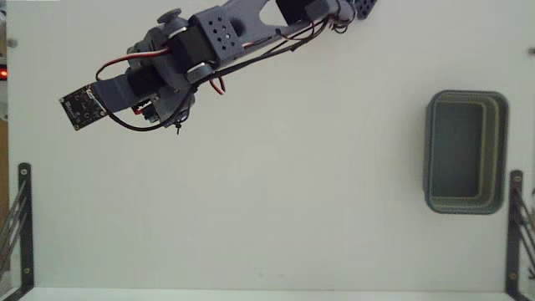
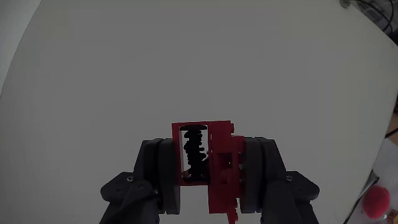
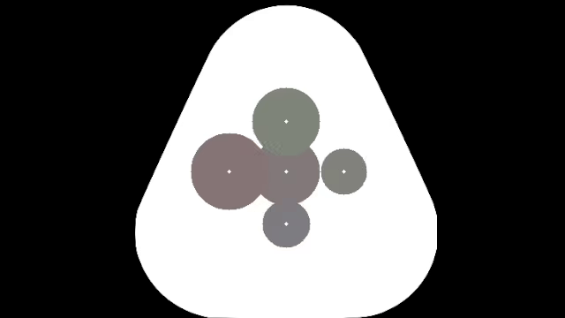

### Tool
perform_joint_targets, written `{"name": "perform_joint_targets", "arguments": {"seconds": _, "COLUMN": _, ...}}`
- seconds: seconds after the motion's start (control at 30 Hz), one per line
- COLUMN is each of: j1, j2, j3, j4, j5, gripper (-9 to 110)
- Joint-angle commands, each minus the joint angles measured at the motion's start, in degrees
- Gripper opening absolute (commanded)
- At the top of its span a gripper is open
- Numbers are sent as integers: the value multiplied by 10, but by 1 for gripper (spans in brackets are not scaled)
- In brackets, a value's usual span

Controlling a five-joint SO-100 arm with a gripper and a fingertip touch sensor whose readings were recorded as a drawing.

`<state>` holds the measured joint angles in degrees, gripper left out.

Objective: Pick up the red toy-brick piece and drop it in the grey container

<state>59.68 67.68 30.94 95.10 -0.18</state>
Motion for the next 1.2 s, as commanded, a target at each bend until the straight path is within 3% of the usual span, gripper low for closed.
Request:
{"name": "perform_joint_targets", "arguments": {"seconds": 0.0, "j1": 8, "j2": 19, "j3": -26, "j4": 6, "j5": 2, "gripper": 47}}
{"name": "perform_joint_targets", "arguments": {"seconds": 0.63, "j1": -89, "j2": 19, "j3": -26, "j4": 6, "j5": 2, "gripper": 47}}
{"name": "perform_joint_targets", "arguments": {"seconds": 1.17, "j1": -106, "j2": 22, "j3": -21, "j4": 4, "j5": 2, "gripper": 47}}
